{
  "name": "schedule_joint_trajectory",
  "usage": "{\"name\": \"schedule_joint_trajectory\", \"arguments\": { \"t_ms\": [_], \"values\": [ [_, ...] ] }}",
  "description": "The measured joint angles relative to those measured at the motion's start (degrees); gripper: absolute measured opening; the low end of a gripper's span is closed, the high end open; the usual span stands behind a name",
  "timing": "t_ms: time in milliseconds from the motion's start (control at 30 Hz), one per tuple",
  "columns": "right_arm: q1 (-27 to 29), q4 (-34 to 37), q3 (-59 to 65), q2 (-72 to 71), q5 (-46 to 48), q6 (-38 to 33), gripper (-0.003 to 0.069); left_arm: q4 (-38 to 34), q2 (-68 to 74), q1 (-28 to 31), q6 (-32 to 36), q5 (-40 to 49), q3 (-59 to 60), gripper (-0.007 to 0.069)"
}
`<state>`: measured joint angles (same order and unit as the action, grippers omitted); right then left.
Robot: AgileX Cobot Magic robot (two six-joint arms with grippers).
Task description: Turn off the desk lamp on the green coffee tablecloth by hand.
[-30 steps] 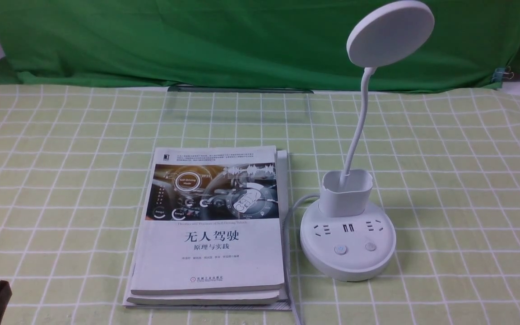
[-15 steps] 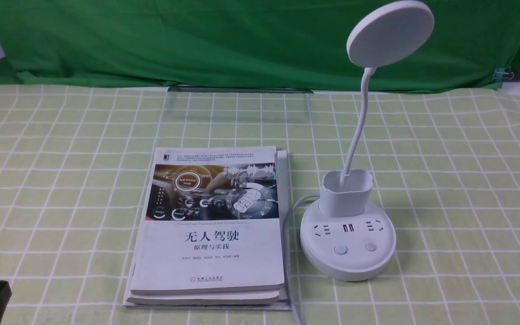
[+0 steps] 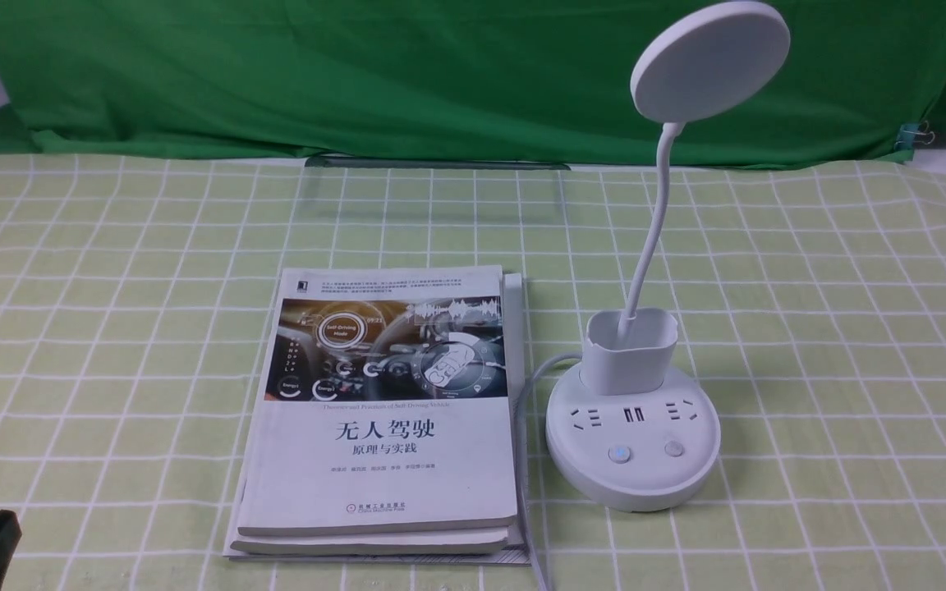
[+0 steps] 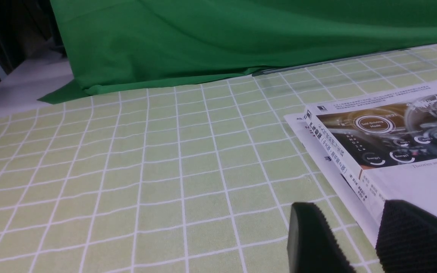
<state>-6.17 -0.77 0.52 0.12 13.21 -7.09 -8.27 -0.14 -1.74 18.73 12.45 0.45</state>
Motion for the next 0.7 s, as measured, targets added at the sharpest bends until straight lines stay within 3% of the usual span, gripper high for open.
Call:
{"name": "schedule_joint_trajectory", "arguments": {
  "t_ms": [700],
  "values": [
    [0.0,0.0,0.0,0.0,-0.1,0.0,0.0174,0.0,0.0,0.0,0.0,0.0,0.0,0.0242]
  ]
}}
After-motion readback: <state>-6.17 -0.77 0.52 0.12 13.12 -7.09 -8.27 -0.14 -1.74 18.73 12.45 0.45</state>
